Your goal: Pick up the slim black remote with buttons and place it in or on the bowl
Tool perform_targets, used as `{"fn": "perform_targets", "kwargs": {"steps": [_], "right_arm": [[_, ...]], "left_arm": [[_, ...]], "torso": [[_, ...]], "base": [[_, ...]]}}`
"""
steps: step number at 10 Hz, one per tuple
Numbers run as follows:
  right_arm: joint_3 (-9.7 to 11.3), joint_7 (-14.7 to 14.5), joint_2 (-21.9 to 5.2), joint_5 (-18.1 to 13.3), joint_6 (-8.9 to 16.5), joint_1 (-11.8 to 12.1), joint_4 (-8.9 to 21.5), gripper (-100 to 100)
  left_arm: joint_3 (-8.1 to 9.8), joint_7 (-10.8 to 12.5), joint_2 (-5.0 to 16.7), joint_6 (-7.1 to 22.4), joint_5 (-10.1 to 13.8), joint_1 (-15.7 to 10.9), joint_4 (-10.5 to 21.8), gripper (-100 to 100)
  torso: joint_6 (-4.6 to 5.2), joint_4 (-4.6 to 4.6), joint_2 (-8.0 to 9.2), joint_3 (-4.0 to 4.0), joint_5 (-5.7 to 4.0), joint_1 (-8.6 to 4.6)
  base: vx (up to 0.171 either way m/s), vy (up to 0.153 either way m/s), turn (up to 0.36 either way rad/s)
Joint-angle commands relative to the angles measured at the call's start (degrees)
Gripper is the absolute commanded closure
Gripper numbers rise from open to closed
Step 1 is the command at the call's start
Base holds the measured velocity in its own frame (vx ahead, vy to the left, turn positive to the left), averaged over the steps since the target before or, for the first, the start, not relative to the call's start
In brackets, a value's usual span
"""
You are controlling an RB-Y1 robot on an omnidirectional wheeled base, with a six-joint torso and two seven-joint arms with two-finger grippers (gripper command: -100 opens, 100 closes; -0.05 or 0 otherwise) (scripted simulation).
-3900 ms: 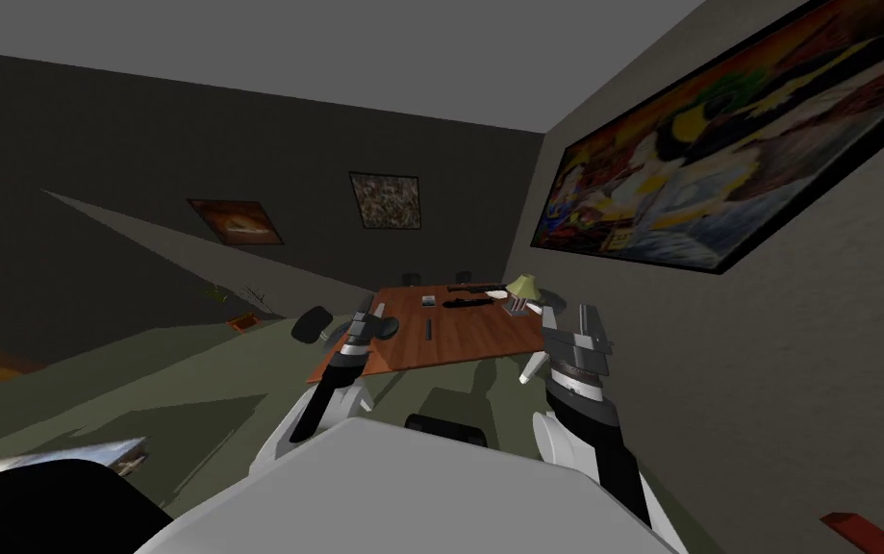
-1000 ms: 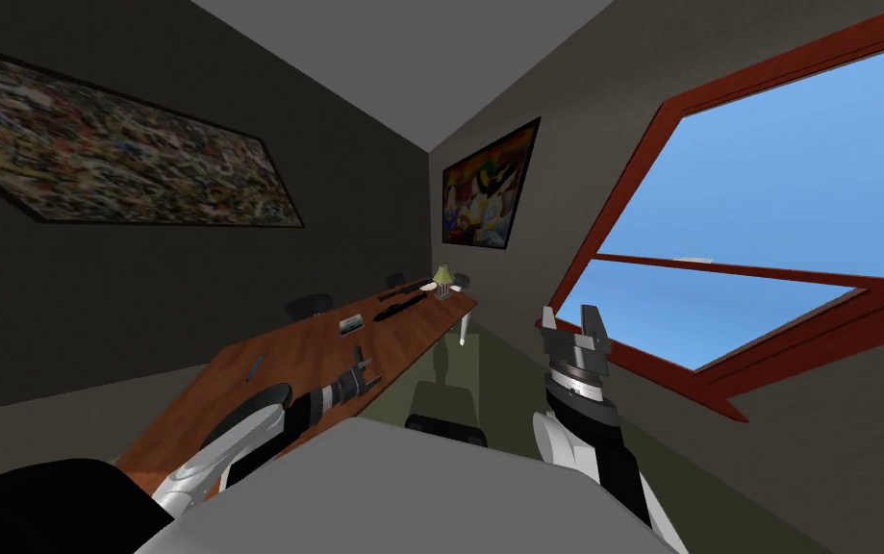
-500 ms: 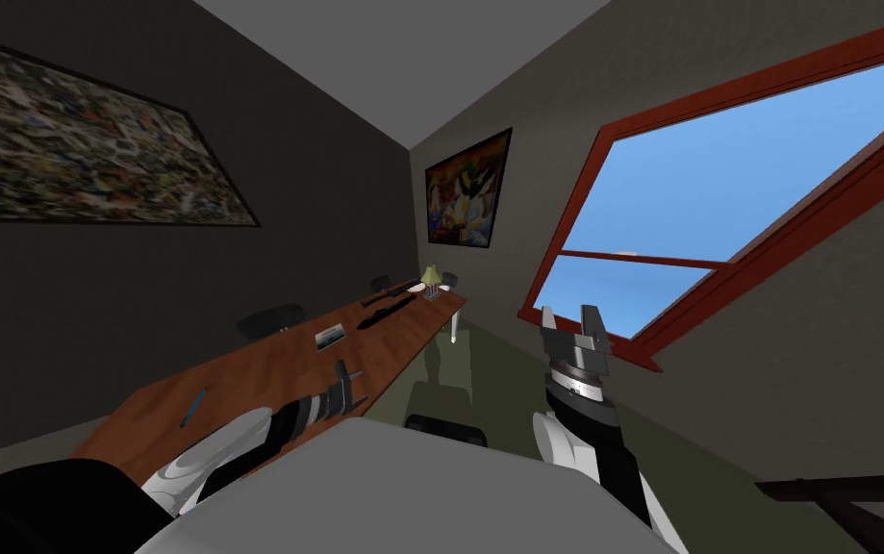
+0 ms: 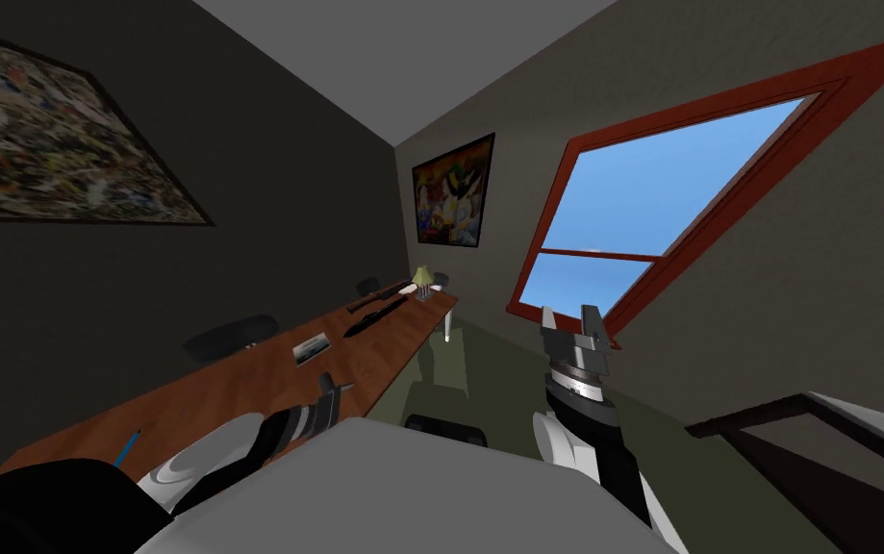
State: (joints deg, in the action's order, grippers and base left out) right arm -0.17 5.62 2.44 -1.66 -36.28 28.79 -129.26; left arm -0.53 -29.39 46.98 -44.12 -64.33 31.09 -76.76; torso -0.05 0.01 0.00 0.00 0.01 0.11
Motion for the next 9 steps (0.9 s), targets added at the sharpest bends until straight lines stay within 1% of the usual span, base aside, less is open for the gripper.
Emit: {"fn": "perform_targets", "kwargs": {"steps": [1, 2, 3, 4, 5, 6, 7, 8, 9], "right_arm": [[0.0, 0.0, 0.0, 0.0, 0.0, 0.0, 0.0, 0], [0.0, 0.0, 0.0, 0.0, 0.0, 0.0, 0.0, 0], [0.0, 0.0, 0.0, 0.0, 0.0, 0.0, 0.0, 0], [0.0, 0.0, 0.0, 0.0, 0.0, 0.0, 0.0, 0], [0.0, 0.0, 0.0, 0.0, 0.0, 0.0, 0.0, 0], [0.0, 0.0, 0.0, 0.0, 0.0, 0.0, 0.0, 0], [0.0, 0.0, 0.0, 0.0, 0.0, 0.0, 0.0, 0], [0.0, 0.0, 0.0, 0.0, 0.0, 0.0, 0.0, 0], [0.0, 0.0, 0.0, 0.0, 0.0, 0.0, 0.0, 0]], "left_arm": [[-0.14, -0.9, 0.8, -0.4, -2.4, -0.2, 1.1, -100], [-0.59, -2.5, 2.2, -1.0, -4.5, -0.3, 3.1, -100], [-0.59, -2.5, 2.2, -1.0, -5.7, -0.3, 3.1, -100], [-1.02, -4.1, 3.6, -1.6, -7.8, -0.5, 4.8, -100], [-1.02, -4.1, 3.6, -1.6, -9.0, -0.5, 4.9, -100], [-1.43, -5.5, 4.9, -2.1, -10.9, -0.6, 6.6, -100], [-1.43, -5.5, 4.9, -2.1, -12.1, -0.6, 6.6, -100], [-1.84, -6.9, 6.1, -2.6, -13.9, -0.8, 8.2, -100], [-1.84, -6.9, 6.1, -2.6, -15.1, -0.8, 8.2, -100]], "torso": [[0.00, 0.00, 0.00, 0.00, 0.00, 0.00], [-0.06, 0.00, 0.00, 0.00, 0.01, 0.02], [-0.01, 0.00, 0.01, 0.01, 0.01, 0.07], [-0.08, 0.01, 0.04, 0.02, 0.03, 0.08], [-0.02, 0.01, 0.04, 0.03, 0.02, 0.10], [-0.08, 0.01, 0.04, 0.03, 0.02, 0.06], [-0.04, 0.01, 0.06, 0.03, 0.02, 0.07], [-0.07, 0.01, 0.04, 0.02, 0.02, 0.05], [-0.04, 0.01, 0.03, 0.02, 0.01, 0.09]], "base": [[-0.004, 0.030, -0.192], [-0.010, 0.039, -0.325], [-0.017, 0.047, -0.142], [-0.019, 0.043, -0.251], [-0.017, 0.038, -0.152], [-0.023, 0.037, -0.241], [-0.017, 0.036, -0.186], [-0.016, 0.045, -0.253], [-0.017, 0.046, -0.153]]}}
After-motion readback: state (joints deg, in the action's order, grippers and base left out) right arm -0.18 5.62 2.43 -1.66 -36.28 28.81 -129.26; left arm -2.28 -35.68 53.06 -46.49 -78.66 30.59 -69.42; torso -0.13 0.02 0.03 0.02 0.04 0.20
